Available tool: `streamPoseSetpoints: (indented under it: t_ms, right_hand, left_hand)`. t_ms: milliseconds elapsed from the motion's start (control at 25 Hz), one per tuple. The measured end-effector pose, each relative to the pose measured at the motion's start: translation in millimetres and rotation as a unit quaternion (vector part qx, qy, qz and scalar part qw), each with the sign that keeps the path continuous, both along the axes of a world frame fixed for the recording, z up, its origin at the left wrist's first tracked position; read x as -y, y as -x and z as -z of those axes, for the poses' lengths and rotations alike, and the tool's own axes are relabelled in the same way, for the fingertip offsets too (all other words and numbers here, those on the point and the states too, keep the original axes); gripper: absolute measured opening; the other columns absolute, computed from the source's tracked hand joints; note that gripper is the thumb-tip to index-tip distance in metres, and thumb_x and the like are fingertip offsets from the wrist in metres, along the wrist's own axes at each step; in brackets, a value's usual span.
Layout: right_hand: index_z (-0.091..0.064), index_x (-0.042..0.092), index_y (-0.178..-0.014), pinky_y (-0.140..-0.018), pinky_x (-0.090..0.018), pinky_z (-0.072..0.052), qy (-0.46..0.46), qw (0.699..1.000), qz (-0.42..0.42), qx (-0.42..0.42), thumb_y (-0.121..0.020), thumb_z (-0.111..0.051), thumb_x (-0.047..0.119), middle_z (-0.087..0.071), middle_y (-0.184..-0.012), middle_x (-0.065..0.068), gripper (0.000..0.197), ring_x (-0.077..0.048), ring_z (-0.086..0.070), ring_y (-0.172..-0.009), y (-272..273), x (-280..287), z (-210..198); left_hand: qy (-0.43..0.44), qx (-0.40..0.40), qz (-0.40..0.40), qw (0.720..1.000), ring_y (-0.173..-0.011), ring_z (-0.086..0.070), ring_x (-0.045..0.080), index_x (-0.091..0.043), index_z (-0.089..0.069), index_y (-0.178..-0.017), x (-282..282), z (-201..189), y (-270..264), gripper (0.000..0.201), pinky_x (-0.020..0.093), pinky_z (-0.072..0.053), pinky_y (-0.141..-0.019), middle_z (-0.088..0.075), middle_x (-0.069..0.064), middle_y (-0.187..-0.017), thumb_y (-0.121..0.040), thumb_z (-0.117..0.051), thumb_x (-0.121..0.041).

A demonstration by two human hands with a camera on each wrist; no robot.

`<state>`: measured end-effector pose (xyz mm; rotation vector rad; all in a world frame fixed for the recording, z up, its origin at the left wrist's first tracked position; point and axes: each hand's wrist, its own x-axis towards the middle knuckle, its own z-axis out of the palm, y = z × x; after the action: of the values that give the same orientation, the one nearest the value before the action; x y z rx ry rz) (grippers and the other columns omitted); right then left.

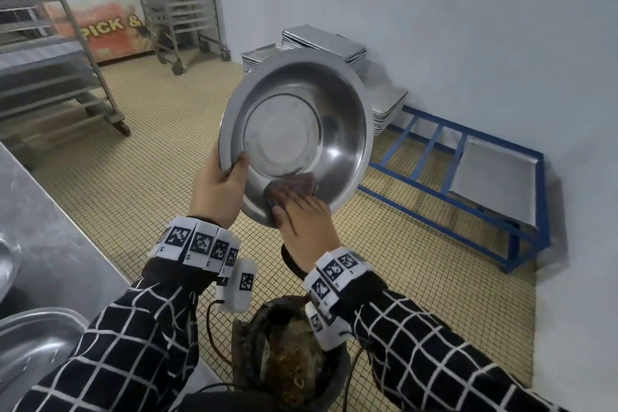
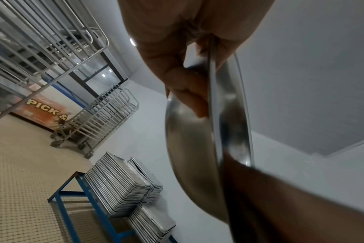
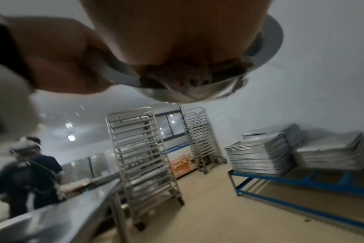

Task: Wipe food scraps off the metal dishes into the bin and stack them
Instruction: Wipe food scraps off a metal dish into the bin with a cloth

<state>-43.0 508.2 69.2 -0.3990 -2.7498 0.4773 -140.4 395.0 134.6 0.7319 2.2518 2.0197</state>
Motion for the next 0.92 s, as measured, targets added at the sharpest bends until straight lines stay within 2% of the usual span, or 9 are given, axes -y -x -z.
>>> streamPoseSetpoints:
  t_ms: [120,320,440,520,600,680,720,800,920]
  right_hand:
    - [-0.049,0.020,-0.135,-0.116,-0.039,-0.023,-0.024,0.998,0.030,-0.057,-0.099,-0.015,0.044,-0.053,-0.137,0.001,0.054,-0.017,-0.042,-0.132,-16.4,12.7,6.1]
    - [-0.007,0.022,-0.152,-0.120,-0.045,-0.002,-0.098,0.985,0.144,0.014,-0.099,-0.007,0.045,-0.001,-0.160,-0.001,0.058,-0.024,0.009,-0.146,-23.8,-54.4,5.2]
    - [0.006,0.020,-0.151,-0.118,-0.047,-0.017,-0.043,0.982,0.175,-0.049,-0.100,-0.021,0.042,0.012,-0.159,-0.001,0.062,-0.028,0.002,-0.147,-18.7,-85.6,-6.9]
    - [0.004,0.021,-0.152,-0.100,-0.041,-0.046,0.043,0.979,0.170,-0.107,-0.098,-0.031,0.041,0.004,-0.160,-0.002,0.067,-0.031,-0.035,-0.137,-18.7,-94.2,-18.6]
    - [-0.006,0.022,-0.153,-0.072,-0.026,-0.052,0.099,0.969,0.172,-0.145,-0.099,-0.039,0.039,-0.025,-0.155,-0.006,0.065,-0.023,-0.058,-0.110,-21.9,-100.0,-30.3]
    - [-0.027,0.022,-0.148,-0.072,-0.026,-0.052,0.168,0.951,0.180,-0.189,-0.098,-0.046,0.037,-0.056,-0.128,-0.004,0.055,-0.015,-0.062,-0.096,-24.8,-107.8,-38.5]
    - [-0.039,0.020,-0.140,-0.077,-0.031,-0.055,0.210,0.938,0.190,-0.201,-0.097,-0.049,0.036,-0.062,-0.115,-0.001,0.047,-0.013,-0.063,-0.091,-26.3,-111.5,-41.2]
    - [-0.051,0.015,-0.122,-0.081,-0.036,-0.054,0.257,0.924,0.207,-0.190,-0.094,-0.054,0.034,-0.063,-0.099,0.002,0.034,-0.011,-0.061,-0.083,-29.5,-116.6,-43.3]
    - [-0.053,0.009,-0.100,-0.068,-0.028,-0.050,0.254,0.928,0.216,-0.165,-0.092,-0.059,0.024,-0.058,-0.083,0.000,0.018,-0.012,-0.056,-0.072,-34.7,-112.7,-41.7]
  left_hand:
    - [-0.029,0.019,-0.015,0.999,-0.085,-0.060,0.002,-0.023,-0.057,-0.108,0.1,-1.5,-2.1,0.014,0.017,-0.046,-0.070,-0.064,-0.011,-0.092,-0.095,-0.054,-0.020]
    - [-0.023,0.064,-0.001,0.998,-0.081,-0.061,0.016,-0.030,-0.059,-0.096,2.4,1.3,-2.2,0.012,0.028,-0.050,-0.067,-0.066,0.001,-0.093,-0.094,-0.053,-0.020]
    - [-0.006,0.119,0.004,0.993,-0.073,-0.058,0.027,-0.021,-0.059,-0.090,4.5,7.7,-6.5,0.005,0.033,-0.048,-0.057,-0.063,0.012,-0.086,-0.092,-0.055,-0.020]
    - [-0.001,0.142,0.010,0.990,-0.073,-0.059,0.026,-0.019,-0.058,-0.087,4.7,8.3,-10.8,0.006,0.033,-0.049,-0.057,-0.063,0.012,-0.085,-0.091,-0.055,-0.016]
    - [-0.003,0.162,0.014,0.987,-0.071,-0.060,0.026,-0.018,-0.056,-0.084,6.6,7.5,-12.2,0.008,0.033,-0.052,-0.056,-0.062,0.010,-0.083,-0.090,-0.055,-0.012]
    - [0.019,0.165,0.030,0.986,-0.065,-0.060,0.025,-0.014,-0.056,-0.081,9.9,9.7,-7.5,0.010,0.030,-0.050,-0.049,-0.061,0.008,-0.075,-0.089,-0.054,-0.007]
    - [0.031,0.165,0.040,0.985,-0.063,-0.060,0.026,-0.013,-0.057,-0.080,11.8,10.8,-4.6,0.010,0.030,-0.049,-0.049,-0.061,0.007,-0.072,-0.088,-0.054,-0.006]
    - [0.035,0.171,0.052,0.983,-0.059,-0.063,0.024,-0.014,-0.059,-0.082,13.9,13.6,1.7,0.010,0.030,-0.050,-0.048,-0.065,0.005,-0.068,-0.088,-0.056,-0.007]
    - [0.018,0.152,0.022,0.988,-0.059,-0.066,0.013,-0.020,-0.063,-0.089,14.7,18.4,3.8,0.007,0.029,-0.051,-0.052,-0.068,0.000,-0.074,-0.088,-0.060,-0.014]
